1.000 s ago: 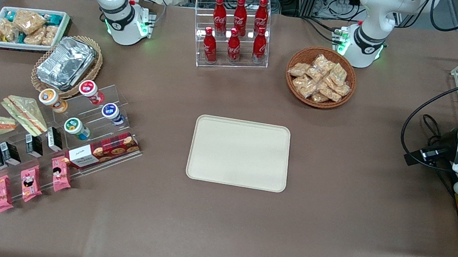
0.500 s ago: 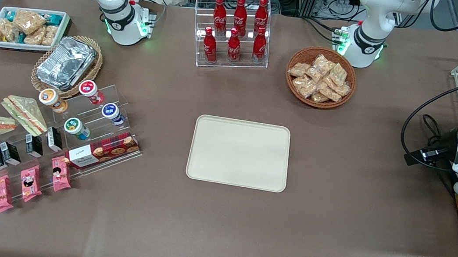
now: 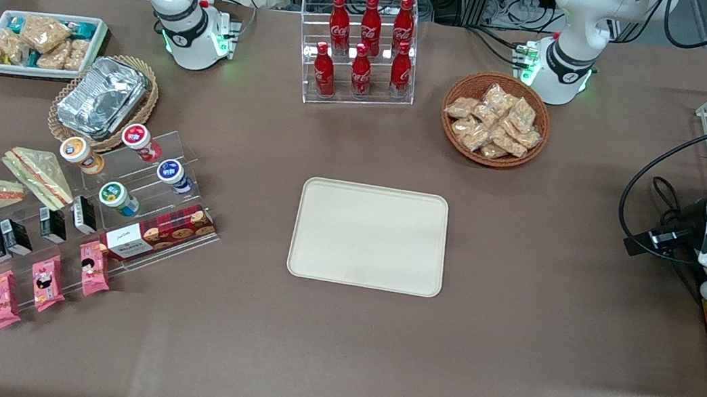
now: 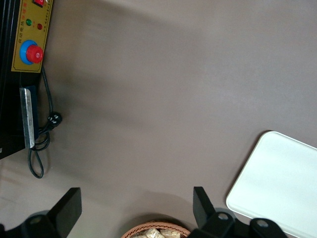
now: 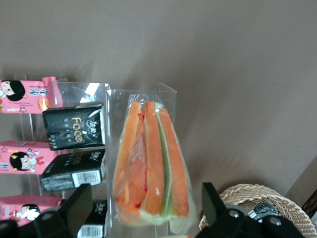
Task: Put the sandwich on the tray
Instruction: 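Grasp the wrapped orange-filled triangle sandwich with the right gripper, then lift the sandwich out of the rack and carry it over the white tray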
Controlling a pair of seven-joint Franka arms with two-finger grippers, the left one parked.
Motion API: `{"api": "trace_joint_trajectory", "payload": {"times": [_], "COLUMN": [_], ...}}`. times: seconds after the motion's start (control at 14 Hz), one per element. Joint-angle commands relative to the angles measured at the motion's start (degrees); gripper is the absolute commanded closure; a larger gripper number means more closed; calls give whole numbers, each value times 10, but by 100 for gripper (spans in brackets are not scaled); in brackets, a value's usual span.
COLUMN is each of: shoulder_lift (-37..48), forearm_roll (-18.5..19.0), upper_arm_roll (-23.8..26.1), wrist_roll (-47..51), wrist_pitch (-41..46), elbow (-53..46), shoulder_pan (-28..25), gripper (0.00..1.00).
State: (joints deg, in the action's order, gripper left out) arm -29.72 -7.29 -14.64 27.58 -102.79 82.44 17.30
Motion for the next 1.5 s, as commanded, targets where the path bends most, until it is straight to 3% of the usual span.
{"api": "trace_joint_trajectory", "payload": {"times": [0.0, 0.07, 0.21, 0.43, 0.93, 1.43], "shoulder_lift": [-4, -5, -5, -4, 40, 108], "forearm_roll": [-12, -12, -12, -11, -7, -9], "upper_arm_roll": [2, 2, 2, 1, 8, 8], "wrist_roll": [5, -2, -7, -54, -144, -155], "wrist_pitch": [-14, -15, -15, -15, 7, 71], "elbow": [3, 3, 3, 3, -16, -54], "shoulder_pan": [4, 4, 5, 9, 1, -83], "gripper": [9, 21, 32, 62, 64, 65]}}
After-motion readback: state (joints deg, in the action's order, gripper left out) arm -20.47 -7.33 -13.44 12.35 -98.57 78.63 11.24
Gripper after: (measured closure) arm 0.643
